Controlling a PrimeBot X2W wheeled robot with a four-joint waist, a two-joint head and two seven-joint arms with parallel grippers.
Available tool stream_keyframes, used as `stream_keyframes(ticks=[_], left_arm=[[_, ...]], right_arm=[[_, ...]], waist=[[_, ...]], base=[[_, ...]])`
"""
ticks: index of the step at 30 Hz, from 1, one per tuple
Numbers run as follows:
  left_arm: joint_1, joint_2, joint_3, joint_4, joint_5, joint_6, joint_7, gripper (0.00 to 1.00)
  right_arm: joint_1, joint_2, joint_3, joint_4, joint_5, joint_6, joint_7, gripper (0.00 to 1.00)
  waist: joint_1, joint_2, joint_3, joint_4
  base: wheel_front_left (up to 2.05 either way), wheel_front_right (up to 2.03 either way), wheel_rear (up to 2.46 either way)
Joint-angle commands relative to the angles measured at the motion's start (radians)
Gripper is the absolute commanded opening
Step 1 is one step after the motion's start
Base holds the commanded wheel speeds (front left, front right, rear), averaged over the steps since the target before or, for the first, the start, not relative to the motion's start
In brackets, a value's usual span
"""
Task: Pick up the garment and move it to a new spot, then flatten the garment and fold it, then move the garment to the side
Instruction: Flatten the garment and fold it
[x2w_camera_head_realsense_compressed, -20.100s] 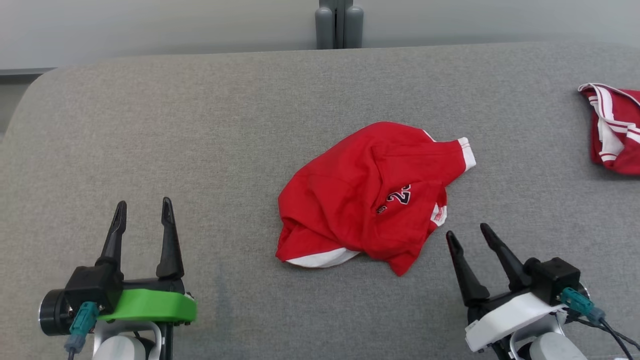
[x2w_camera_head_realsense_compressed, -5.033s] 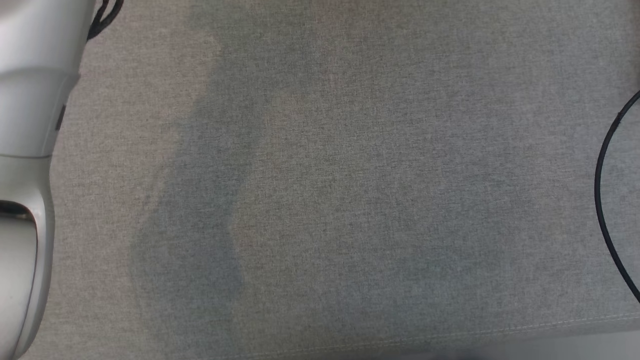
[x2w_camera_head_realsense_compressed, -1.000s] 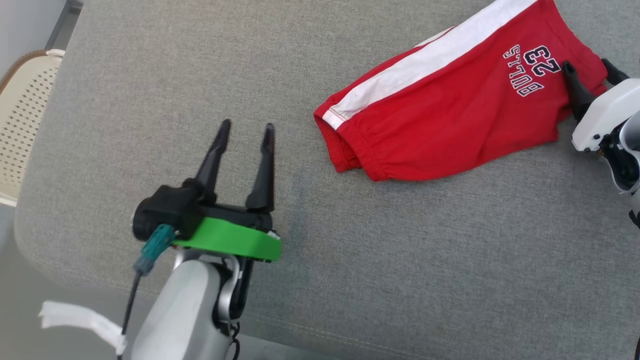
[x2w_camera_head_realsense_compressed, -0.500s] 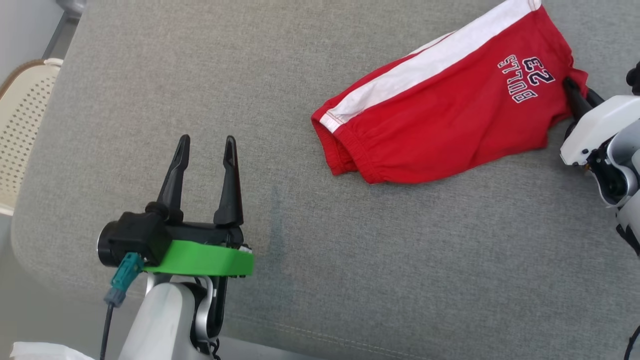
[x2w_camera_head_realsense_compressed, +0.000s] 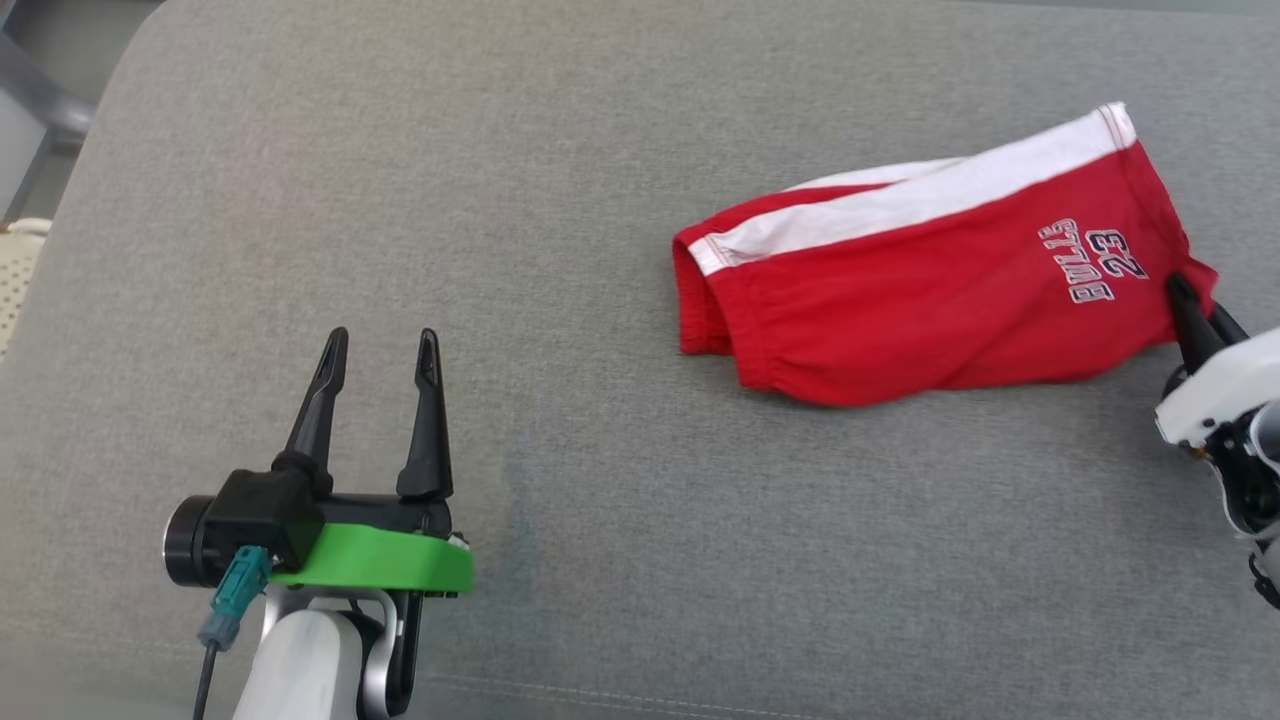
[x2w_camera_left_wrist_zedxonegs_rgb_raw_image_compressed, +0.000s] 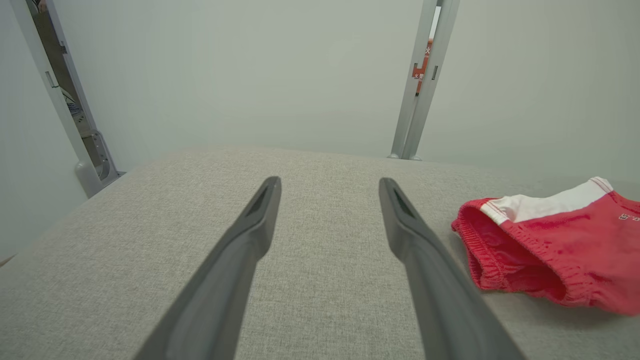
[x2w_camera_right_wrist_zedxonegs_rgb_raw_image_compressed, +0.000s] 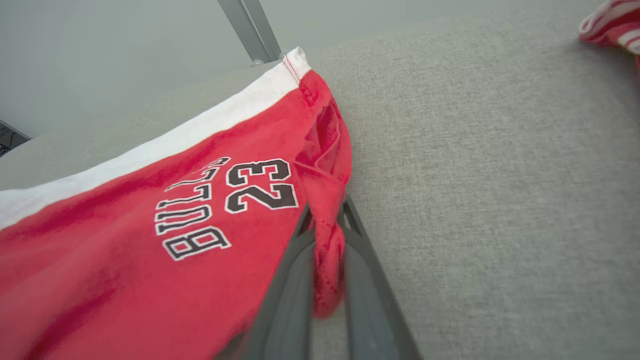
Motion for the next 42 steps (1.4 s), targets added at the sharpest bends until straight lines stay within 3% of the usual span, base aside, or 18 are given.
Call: stream_keyframes(ticks=[1,12,23,34,42], left_arm=[[0.017,0.003,0.004,0.002,0.008,-0.004,0.000,1.00],[0.033,0.003,0.017,0.007,0.011,-0.013,0.000,1.00],[0.044,0.003,0.019,0.021,0.018,-0.021,0.000,1.00],[0.065,0.003,0.004,0.015,0.004,-0.025,0.000,1.00],[0.059,0.003,-0.016,0.018,-0.018,-0.015,0.000,1.00]], right_arm=[[0.029,-0.013,-0.012,-0.004,0.018,-0.002,-0.012,0.00],[0.113,-0.009,-0.066,-0.033,0.067,-0.002,-0.037,0.00],[0.028,0.062,-0.053,-0.183,-0.099,-0.002,-0.042,0.00],[0.055,0.155,0.041,-0.387,-0.240,-0.002,-0.029,0.00],[0.132,0.216,0.099,-0.377,-0.288,-0.002,-0.012,0.00]], waist=[[0.0000,0.0000,-0.032,-0.036],[0.0000,0.0000,-0.050,-0.067],[0.0000,0.0000,-0.093,-0.072],[0.0000,0.0000,-0.098,-0.025],[0.0000,0.0000,-0.080,0.018]], base=[[0.00,0.00,0.00],[0.00,0.00,0.00],[0.00,0.00,0.00],[0.00,0.00,0.00],[0.00,0.00,0.00]])
